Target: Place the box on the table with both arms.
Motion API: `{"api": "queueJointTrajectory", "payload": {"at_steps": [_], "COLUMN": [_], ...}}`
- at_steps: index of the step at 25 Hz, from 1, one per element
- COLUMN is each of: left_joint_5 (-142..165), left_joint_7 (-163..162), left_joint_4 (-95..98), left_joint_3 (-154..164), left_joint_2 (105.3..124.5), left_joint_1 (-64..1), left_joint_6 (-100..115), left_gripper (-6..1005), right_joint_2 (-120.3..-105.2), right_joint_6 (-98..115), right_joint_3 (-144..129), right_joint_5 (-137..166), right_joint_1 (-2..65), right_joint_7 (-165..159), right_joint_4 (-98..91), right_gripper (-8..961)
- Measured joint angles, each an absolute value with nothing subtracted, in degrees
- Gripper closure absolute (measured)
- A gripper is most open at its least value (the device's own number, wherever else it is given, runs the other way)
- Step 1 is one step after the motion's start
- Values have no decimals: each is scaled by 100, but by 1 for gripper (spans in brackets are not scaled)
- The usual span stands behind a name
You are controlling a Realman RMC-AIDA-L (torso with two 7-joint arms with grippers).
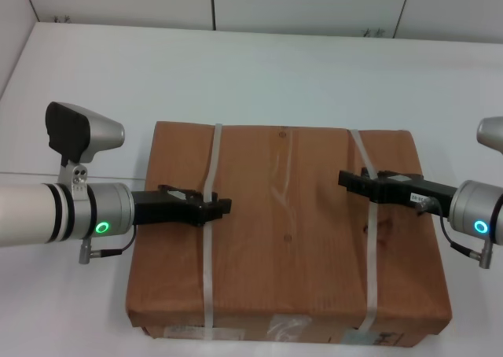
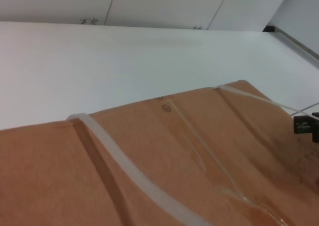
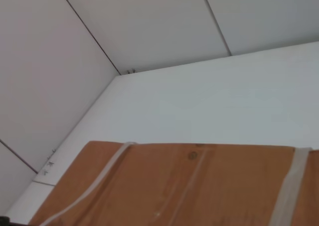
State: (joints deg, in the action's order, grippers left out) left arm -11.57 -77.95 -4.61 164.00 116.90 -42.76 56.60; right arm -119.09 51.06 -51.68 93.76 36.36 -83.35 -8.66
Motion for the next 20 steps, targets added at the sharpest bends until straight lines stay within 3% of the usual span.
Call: {"api": "queueJointTrajectory", "payload": {"at_steps": [5, 9, 15, 20], "left_joint_5": [-1173, -1158, -1182, -1212], "left_joint_7": [-7599, -7570, -7559, -7487], "left_joint_4": [-377, -337, -377, -487], "left_joint_3": [16400, 16400, 16404, 16359], "left_joint_2": [11687, 11674, 11650, 11632], "left_joint_1": [-4272, -4264, -4241, -4227], "left_joint_6": [5730, 5741, 5895, 6069], "left_gripper": [775, 525, 344, 279], "right_joint_2": [-11909, -11909, -11909, -11909], "right_joint_6": [5090, 5141, 5179, 5200], "right_joint_3": [-5152, -5150, -5150, -5150], "right_joint_5": [9262, 9072, 8940, 8766], "right_joint_1": [3460, 3356, 3162, 2934], "right_joint_7": [-8224, -8033, -7947, -7812], "right_joint_4": [-920, -925, -1136, -1372], "right_gripper": [429, 235, 72, 78]}}
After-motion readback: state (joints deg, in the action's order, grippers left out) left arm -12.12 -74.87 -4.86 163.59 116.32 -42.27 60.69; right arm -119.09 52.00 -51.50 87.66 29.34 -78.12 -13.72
